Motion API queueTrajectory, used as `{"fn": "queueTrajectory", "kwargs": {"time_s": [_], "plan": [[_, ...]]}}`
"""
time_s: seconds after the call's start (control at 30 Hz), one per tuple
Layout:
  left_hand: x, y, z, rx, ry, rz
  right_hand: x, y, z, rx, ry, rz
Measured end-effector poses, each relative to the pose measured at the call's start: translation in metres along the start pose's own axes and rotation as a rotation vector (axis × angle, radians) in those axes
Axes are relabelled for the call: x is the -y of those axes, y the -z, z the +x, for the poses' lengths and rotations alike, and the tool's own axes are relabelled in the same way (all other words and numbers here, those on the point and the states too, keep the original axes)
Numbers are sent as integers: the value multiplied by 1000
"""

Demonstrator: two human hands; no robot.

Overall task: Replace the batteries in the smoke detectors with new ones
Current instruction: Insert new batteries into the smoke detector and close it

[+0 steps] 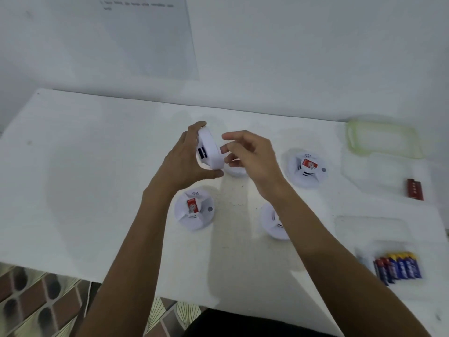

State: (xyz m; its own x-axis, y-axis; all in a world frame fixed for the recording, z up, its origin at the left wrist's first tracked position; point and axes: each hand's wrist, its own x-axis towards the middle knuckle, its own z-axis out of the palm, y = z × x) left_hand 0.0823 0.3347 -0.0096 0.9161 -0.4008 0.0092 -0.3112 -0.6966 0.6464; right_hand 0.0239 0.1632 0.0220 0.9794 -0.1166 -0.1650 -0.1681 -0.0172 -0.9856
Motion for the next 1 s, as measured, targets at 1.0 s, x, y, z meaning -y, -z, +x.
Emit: {"fn": "queueTrajectory", "kwargs": {"time_s": [1.0], "plan": [[-239,-165,-37,-29,-355,-265,-28,238,-142,-166,256,-229]]}}
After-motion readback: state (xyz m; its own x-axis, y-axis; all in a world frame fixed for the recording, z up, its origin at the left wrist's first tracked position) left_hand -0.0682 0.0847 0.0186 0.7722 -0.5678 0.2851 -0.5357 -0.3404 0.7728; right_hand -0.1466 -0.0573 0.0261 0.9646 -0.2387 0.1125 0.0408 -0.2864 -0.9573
